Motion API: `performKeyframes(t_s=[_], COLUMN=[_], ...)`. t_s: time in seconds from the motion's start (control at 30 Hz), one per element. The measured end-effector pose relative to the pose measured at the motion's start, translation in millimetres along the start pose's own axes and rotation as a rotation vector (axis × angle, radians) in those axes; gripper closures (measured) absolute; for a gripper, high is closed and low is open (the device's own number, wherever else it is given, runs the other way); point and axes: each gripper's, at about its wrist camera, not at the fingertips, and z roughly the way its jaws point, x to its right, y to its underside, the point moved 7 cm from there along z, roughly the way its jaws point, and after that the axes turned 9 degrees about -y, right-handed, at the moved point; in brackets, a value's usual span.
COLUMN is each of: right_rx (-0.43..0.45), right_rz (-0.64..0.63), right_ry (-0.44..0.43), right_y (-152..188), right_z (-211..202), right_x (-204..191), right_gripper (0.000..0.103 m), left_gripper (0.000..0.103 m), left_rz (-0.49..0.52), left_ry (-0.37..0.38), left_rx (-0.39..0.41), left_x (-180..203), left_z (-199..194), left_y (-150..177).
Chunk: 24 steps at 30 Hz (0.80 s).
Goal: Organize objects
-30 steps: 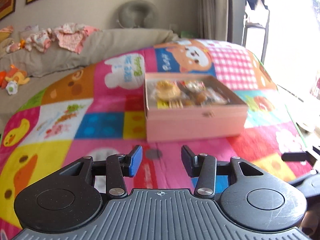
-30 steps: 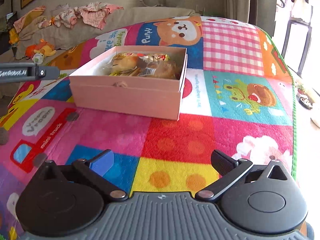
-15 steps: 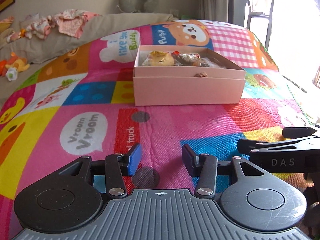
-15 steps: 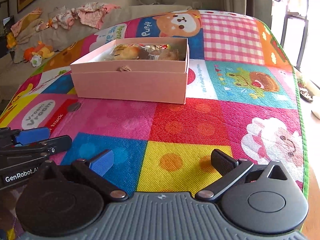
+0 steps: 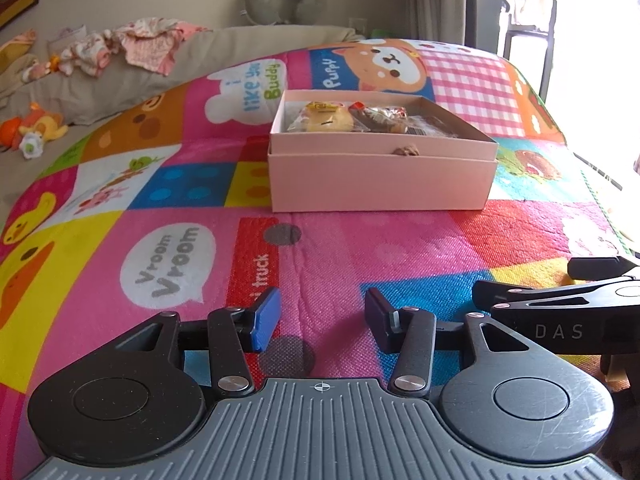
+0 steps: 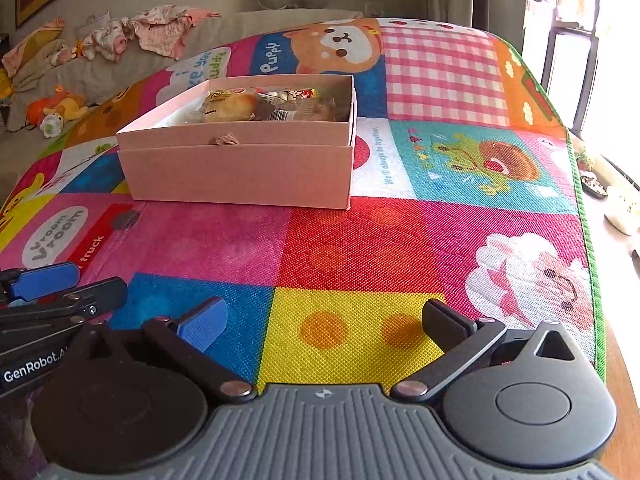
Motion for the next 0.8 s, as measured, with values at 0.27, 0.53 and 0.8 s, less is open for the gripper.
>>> performKeyframes(t_s=[0.27, 0.53, 0.8], right_rx=[0.006, 0.006, 0.006], right_rz=[0.013, 0.012, 0.011], right_ry=[0.004, 0.005, 0.005], right_y=[0.8, 1.1, 1.3], right_z=[-1.1, -1.2, -1.7], right_x=[0.3, 0.3, 0.7], right_gripper=[0.000, 0.000, 0.000], left_gripper=[0.051, 0.051, 0.050], left_rz=[-0.003, -0.006, -0.019], left_ry=[0.002, 0.005, 0.014], left_rx=[-0.001, -0.001, -0.002], left_x=[-0.2, -0.2, -0.8], left_z=[0.2, 0.2, 0.9], left_y=[-0.7, -0.8, -0.8])
